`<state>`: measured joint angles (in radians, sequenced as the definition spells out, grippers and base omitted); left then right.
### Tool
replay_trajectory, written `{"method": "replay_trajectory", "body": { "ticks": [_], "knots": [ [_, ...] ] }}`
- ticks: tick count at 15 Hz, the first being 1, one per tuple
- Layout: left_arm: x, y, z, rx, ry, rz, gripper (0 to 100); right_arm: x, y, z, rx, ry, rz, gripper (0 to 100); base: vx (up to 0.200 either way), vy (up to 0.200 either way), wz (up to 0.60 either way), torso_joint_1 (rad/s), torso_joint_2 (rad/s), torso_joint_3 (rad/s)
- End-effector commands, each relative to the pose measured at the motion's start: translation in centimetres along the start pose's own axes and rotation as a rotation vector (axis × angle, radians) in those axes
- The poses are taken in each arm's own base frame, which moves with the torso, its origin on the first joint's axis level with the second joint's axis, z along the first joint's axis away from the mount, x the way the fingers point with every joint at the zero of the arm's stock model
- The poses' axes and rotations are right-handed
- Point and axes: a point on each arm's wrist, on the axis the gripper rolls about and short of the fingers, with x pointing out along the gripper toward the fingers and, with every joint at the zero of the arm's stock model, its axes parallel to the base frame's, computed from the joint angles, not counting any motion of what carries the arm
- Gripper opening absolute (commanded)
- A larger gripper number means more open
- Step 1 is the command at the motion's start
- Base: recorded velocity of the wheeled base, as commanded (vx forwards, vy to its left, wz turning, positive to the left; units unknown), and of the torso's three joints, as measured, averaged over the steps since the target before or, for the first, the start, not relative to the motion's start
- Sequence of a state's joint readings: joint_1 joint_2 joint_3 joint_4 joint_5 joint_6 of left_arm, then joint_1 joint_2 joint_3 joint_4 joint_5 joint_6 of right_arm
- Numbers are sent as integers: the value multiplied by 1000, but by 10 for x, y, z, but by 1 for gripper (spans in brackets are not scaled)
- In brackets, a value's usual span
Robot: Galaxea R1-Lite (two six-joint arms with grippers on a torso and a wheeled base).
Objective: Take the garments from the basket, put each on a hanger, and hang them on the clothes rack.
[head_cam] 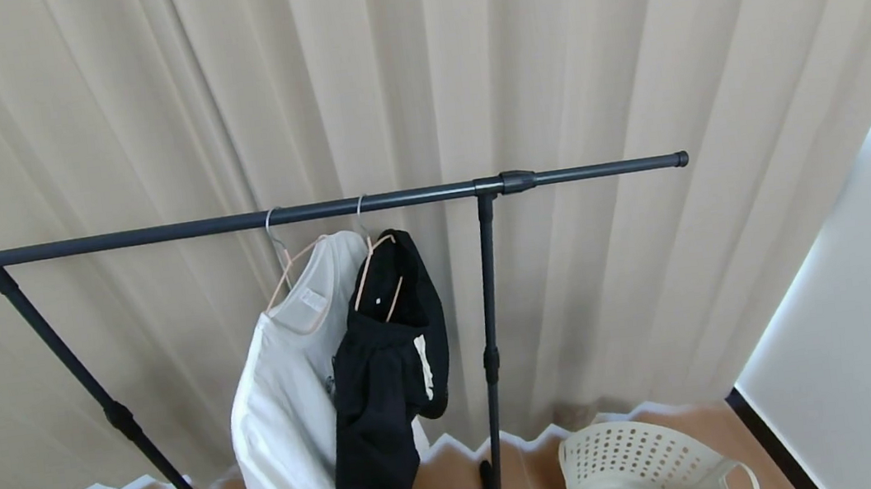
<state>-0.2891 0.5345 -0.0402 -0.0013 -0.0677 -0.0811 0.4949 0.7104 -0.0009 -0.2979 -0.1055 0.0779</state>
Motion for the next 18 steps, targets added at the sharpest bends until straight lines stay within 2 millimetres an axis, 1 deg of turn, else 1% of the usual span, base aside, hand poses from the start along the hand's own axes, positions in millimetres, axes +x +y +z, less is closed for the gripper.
{"method": "replay_trajectory", "body": {
  "ticks": [1, 3, 5, 6, 8, 9, 11, 12, 13, 18],
  "knots": [
    [-14, 1, -14, -18, -134, 60, 100, -38, -7, -37, -51, -144, 4, 100, 0, 0, 0, 0, 0, 0],
    [-15, 1, -16, -10, -165, 154, 100, -40, -7, -39, -20, -166, -89, 100, 0, 0, 0, 0, 0, 0],
    [-20, 0, -20, 14, -238, 237, 100, -47, -5, -43, 10, -251, -232, 100, 0, 0, 0, 0, 0, 0],
    [-22, -1, -22, 35, -269, 276, 100, -49, -3, -45, 17, -292, -274, 100, 0, 0, 0, 0, 0, 0],
    [-26, -3, -26, 51, -342, 339, 100, -50, -1, -45, 35, -317, -355, 100, 0, 0, 0, 0, 0, 0],
    [-28, -4, -29, 59, -381, 353, 100, -51, -1, -46, 39, -329, -375, 100, 0, 0, 0, 0, 0, 0],
    [-30, -5, -29, 51, -405, 361, 100, -54, 2, -49, 31, -387, -391, 100, 0, 0, 0, 0, 0, 0],
    [-31, -5, -30, 23, -432, 311, 100, -55, 3, -48, 32, -408, -390, 100, 0, 0, 0, 0, 0, 0],
    [-32, -5, -31, 35, -448, 277, 100, -55, 3, -48, 36, -412, -386, 100, 0, 0, 0, 0, 0, 0],
    [-33, -5, -32, 31, -467, 294, 100, -55, 3, -48, 51, -417, -394, 100, 0, 0, 0, 0, 0, 0]
  ]
}}
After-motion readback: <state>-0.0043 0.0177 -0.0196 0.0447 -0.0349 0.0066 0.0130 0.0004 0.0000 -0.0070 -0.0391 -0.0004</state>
